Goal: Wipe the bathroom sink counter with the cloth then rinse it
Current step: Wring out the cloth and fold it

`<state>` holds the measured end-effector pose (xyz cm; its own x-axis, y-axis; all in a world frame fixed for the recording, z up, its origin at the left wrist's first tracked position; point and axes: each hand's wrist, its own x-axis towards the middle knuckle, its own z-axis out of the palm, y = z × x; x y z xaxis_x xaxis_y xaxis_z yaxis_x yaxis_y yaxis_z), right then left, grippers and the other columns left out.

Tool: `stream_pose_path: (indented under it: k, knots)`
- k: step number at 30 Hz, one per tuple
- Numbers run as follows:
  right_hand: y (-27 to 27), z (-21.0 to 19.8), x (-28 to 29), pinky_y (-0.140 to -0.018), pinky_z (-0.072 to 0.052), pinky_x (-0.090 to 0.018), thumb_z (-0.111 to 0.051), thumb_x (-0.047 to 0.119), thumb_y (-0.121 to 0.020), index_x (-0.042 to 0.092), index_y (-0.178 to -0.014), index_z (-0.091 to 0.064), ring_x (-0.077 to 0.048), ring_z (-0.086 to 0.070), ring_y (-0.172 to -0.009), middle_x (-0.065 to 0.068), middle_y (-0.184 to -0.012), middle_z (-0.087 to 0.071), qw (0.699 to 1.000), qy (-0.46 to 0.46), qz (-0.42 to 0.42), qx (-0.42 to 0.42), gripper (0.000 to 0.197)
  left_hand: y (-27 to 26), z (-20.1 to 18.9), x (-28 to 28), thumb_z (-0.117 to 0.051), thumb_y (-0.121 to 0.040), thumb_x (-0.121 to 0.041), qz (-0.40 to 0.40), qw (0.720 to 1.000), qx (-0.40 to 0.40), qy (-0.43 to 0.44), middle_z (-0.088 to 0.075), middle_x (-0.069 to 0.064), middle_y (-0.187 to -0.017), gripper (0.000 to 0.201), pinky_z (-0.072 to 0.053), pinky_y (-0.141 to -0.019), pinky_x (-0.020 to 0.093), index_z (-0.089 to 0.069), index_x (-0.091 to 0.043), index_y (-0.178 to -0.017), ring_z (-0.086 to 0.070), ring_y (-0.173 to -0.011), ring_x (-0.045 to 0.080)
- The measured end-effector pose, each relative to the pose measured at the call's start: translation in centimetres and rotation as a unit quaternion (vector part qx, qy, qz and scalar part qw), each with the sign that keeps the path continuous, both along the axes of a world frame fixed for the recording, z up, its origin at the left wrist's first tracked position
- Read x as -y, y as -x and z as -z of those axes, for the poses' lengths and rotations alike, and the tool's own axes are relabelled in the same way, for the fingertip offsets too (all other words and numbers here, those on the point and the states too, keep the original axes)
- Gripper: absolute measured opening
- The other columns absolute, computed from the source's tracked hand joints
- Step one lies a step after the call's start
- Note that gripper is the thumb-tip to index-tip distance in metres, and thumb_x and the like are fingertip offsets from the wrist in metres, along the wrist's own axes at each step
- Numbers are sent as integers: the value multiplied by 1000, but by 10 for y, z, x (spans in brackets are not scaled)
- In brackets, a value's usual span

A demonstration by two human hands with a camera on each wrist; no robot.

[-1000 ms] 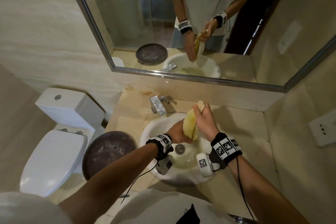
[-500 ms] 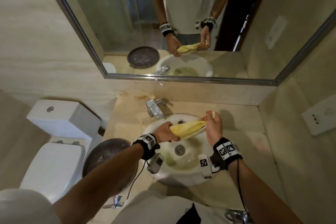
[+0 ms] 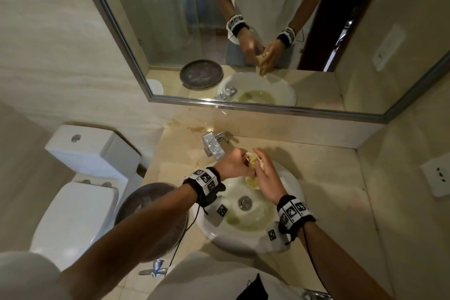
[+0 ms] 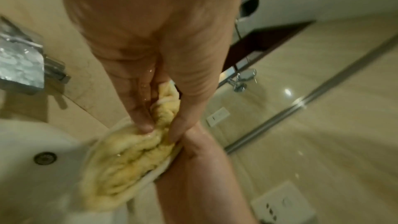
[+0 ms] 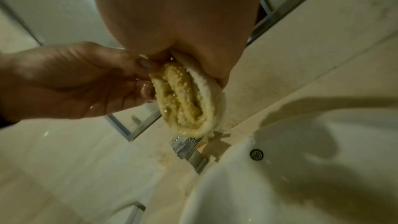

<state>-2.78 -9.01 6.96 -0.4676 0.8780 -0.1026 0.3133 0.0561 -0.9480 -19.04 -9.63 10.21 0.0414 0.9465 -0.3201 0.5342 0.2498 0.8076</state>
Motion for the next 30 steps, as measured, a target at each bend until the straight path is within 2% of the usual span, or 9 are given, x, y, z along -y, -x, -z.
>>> stream_pose_path:
  k: [2,5,9,12,14,17,22,26,30]
  knots:
    - [0,-4,-5,-105,-43,-28,-37,34,-109,34,-144,-42,-12,-51,-131,3,-144,-52,995,82,27,-57,35,4,-5,-4,-80,-70,-11,-16,997,76,24,-70,-6,-72,14,-52,-64,26,-70,-15,-80,-65,-68,6]
    - [1,-10,-7,-89,-49,-25,-49,49,-102,38,-130,-47,-5,-61,-111,14,-121,-63,981,152,64,-101,30,7,-14,-8,-71,-77,1,-45,984,165,45,-75,6,-105,34,-57,-90,31,-73,-7,-110,-71,-101,19]
    - [4,0,-10,-96,-55,-44,-75,51,-83,27,-114,-63,-19,-70,-105,0,-110,-74,972,158,126,-121,40,2,-23,-16,-44,-84,16,-48,977,187,85,-72,16,-109,43,-58,-87,27,-68,1,-116,-71,-96,18]
    - [2,0,-13,-88,-56,-41,-82,34,-82,13,-112,-65,-28,-72,-98,-9,-106,-75,946,225,151,-177,40,6,-25,-21,-45,-89,10,-59,986,128,91,-70,16,-109,36,-59,-78,30,-65,-2,-116,-70,-90,18]
    - [-2,-6,-15,-80,-54,-41,-80,24,-85,10,-105,-67,-30,-70,-89,-13,-97,-73,928,261,151,-217,27,14,-19,-21,-60,-92,-7,6,992,46,113,-62,13,-127,42,-56,-89,36,-53,-6,-133,-63,-108,23]
    - [-6,-15,-20,-84,-55,-45,-75,24,-89,11,-102,-71,-30,-72,-92,-15,-100,-75,915,298,139,-233,18,17,-13,-16,-69,-90,-24,109,966,89,215,-46,2,-148,68,-46,-107,39,-36,-17,-150,-49,-131,21]
    - [-7,-26,-22,-70,-53,-35,-68,26,-95,12,-88,-67,-25,-66,-78,-8,-82,-68,948,247,68,-188,16,16,-13,-12,-63,-93,-8,134,903,248,326,-47,10,-148,61,-40,-112,49,-35,-15,-147,-55,-124,20]
    - [-6,-35,-22,-77,-56,-35,-63,27,-99,8,-92,-70,-28,-70,-87,-14,-89,-71,958,237,3,-160,21,13,-14,-11,-60,-95,-5,155,892,256,339,-30,16,-156,72,-39,-110,53,-18,-9,-154,-47,-133,33]
    - [-5,-37,-24,-93,-54,-42,-59,31,-101,10,-105,-72,-32,-69,-104,-16,-99,-72,961,227,-34,-151,25,14,-9,-8,-75,-85,-24,198,883,271,329,-45,18,-149,83,-37,-111,57,-27,-18,-153,-47,-135,36]
